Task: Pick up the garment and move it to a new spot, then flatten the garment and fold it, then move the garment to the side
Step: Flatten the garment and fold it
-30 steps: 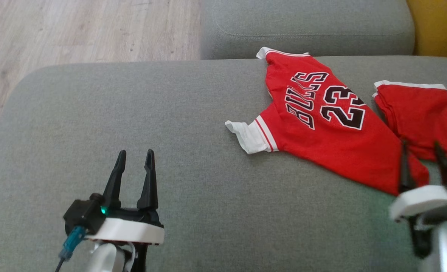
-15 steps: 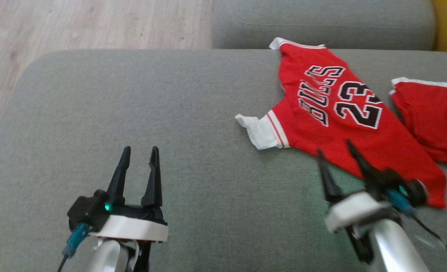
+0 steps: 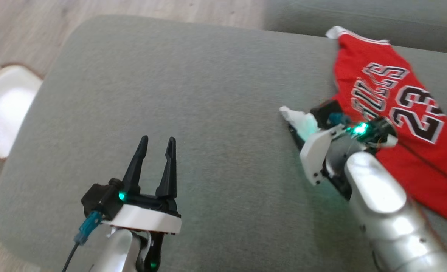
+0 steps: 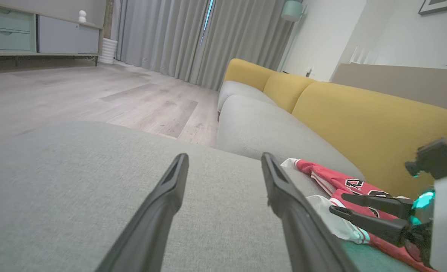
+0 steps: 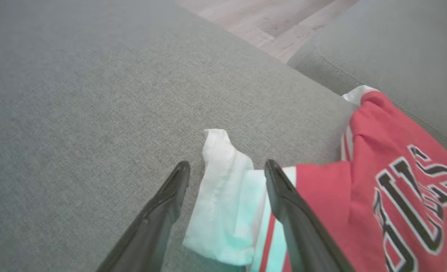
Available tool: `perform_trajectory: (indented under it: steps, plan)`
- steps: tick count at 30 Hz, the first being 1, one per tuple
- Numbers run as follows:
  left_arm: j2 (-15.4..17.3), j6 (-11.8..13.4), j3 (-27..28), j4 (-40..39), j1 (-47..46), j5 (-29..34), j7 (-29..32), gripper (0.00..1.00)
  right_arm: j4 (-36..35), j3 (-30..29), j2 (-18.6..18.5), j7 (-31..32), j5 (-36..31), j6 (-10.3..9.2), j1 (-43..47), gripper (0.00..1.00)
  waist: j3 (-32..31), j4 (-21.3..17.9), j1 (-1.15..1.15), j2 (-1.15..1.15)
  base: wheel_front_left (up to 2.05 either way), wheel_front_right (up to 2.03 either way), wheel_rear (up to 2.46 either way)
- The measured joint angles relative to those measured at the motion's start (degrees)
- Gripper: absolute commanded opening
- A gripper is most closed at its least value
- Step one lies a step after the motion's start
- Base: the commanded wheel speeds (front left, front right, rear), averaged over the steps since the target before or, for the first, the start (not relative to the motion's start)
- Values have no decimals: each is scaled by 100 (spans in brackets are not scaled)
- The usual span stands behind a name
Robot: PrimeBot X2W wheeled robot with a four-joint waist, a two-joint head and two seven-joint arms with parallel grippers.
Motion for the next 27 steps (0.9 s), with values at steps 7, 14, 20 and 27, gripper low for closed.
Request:
perform_trajectory:
  steps: [7, 14, 20, 27]
  plan:
    - [0, 12, -118, -2, -16, -97, 0, 100, 1047, 160, -220, 242, -254, 0, -598, 100, 109, 420, 0, 0, 0, 0, 0]
    - [1, 57, -157, -2, -23, -147, 0, 100, 1887, 154, -297, 233, -334, 0, -1120, 0, 203, 732, 0, 0, 0, 0, 0]
    - [0, 66, -153, -3, -22, -147, 0, 100, 2018, -167, -174, -850, -120, 0, -1192, 0, 176, 693, 0, 0, 0, 0, 0]
    - [0, 66, -133, -3, -22, -140, 0, 100, 1714, 449, 88, -2487, 471, 0, -1302, 0, 86, 530, -1, 0, 0, 0, 0]
